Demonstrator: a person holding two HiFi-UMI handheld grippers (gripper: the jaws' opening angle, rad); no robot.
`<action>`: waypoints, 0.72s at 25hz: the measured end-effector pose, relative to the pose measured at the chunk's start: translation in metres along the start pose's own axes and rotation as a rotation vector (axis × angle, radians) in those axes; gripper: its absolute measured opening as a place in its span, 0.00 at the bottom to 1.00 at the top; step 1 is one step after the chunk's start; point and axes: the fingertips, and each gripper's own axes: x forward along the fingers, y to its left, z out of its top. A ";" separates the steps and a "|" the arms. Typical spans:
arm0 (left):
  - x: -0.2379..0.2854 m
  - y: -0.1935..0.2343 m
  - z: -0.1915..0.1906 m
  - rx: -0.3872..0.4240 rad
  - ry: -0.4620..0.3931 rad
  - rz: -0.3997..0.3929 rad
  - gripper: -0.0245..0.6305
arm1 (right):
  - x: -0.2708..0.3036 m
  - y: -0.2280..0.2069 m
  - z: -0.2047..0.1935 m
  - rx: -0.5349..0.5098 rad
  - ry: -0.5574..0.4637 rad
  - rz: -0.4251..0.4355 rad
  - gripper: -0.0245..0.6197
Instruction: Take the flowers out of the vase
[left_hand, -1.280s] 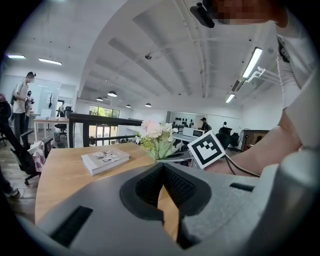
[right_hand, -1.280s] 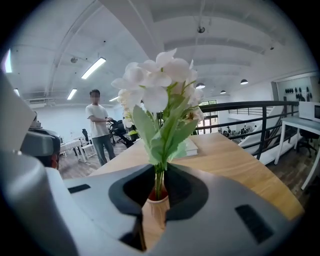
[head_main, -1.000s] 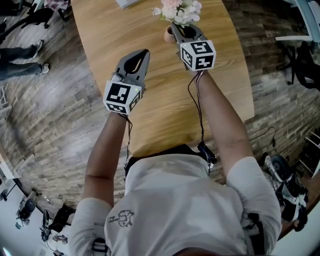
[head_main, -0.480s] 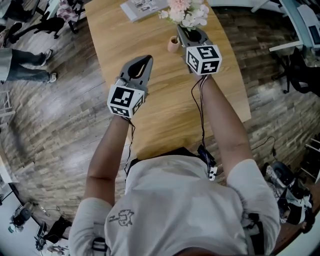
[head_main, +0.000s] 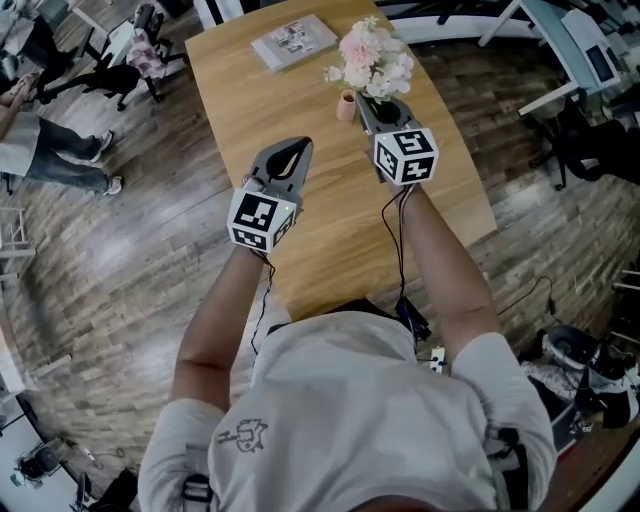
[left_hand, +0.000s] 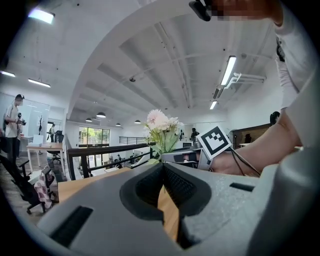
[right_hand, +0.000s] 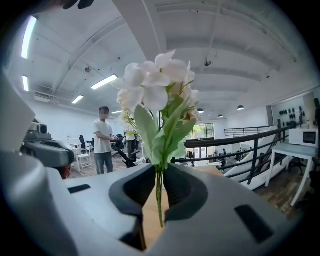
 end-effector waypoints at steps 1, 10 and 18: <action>-0.008 -0.005 0.001 0.002 -0.002 -0.007 0.04 | -0.008 0.007 -0.001 0.004 0.002 -0.004 0.12; -0.088 -0.047 -0.004 -0.052 -0.020 -0.088 0.04 | -0.087 0.081 -0.015 0.036 0.001 -0.047 0.12; -0.153 -0.079 -0.003 -0.065 -0.043 -0.139 0.04 | -0.158 0.149 -0.019 0.061 -0.019 -0.067 0.12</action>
